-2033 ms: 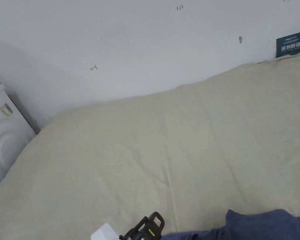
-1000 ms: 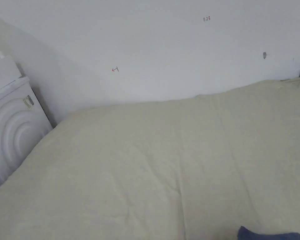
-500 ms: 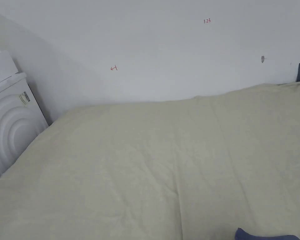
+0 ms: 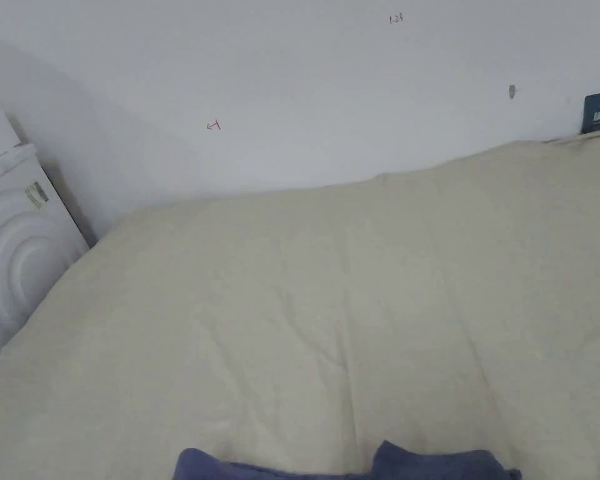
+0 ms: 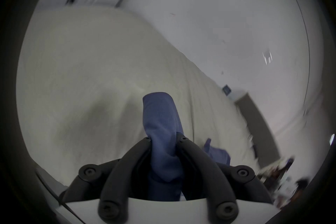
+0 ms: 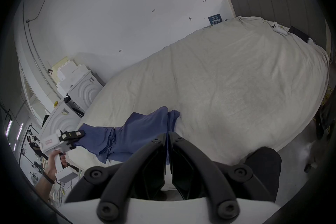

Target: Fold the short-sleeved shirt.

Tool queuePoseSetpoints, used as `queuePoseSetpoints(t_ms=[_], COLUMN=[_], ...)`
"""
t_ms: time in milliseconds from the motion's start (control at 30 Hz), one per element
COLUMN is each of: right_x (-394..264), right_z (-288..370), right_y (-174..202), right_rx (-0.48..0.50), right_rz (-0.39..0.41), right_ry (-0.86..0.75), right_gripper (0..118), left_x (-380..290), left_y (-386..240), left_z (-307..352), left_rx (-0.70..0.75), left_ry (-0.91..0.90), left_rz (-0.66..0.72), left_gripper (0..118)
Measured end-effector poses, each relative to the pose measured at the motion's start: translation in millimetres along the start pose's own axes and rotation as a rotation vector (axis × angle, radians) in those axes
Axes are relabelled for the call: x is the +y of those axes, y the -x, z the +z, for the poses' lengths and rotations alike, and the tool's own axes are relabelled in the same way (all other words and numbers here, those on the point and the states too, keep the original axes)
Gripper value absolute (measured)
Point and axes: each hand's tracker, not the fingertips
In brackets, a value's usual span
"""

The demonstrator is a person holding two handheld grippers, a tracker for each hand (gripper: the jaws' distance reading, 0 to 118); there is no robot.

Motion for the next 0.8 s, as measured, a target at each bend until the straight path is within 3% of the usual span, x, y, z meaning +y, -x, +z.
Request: queuePoseSetpoints(t_ms=[167, 300, 367, 467, 500, 533, 600, 733, 800], right_x=[-0.7, 0.1, 1.4, 0.4, -0.5, -1.5, -2.4, -2.7, -3.7], right_z=[9.7, 23.5, 31.9, 40.3, 40.5, 39.4, 37.1, 35.8, 33.7], right_y=[-5.0, -15.9, -21.8, -33.3, -37.8, -42.0, -47.7, -47.5, -48.2], right_rx=[-0.004, -0.05, -0.084, -0.106, -0.112, -0.118, -0.111, -0.087, -0.071], right_rz=[0.007, 0.04, 0.041, 0.019, 0.002, -0.021, -0.042, -0.062, -0.078], right_ry=[-0.009, -0.024, -0.033, -0.046, -0.044, -0.041, -0.037, -0.043, -0.044], right_gripper=[2, 2, 2, 2, 2, 2, 2, 2, 2], left_x=[-39.2, -89.3, -111.4, -134.4, -139.5, -141.4, -134.2, -96.0, -85.4], left_y=[-120.1, -179.9, -195.9, -212.2, -213.4, -213.0, -209.1, -193.5, -176.8], left_z=[-38.4, -97.7, -118.9, -142.9, -152.0, -156.7, -144.4, -89.0, -82.6], left_rx=[-0.015, 0.004, -0.061, -0.032, -0.032, -0.013, -0.112, -0.302, -0.265], left_ry=[0.05, 0.165, 0.217, 0.282, 0.307, 0.321, 0.313, 0.166, 0.107], left_rz=[-0.302, -0.354, -0.365, -0.431, -0.454, -0.456, -0.405, -0.271, -0.103], left_gripper=[16, 16, 16, 18, 25, 37, 65, 77, 80])
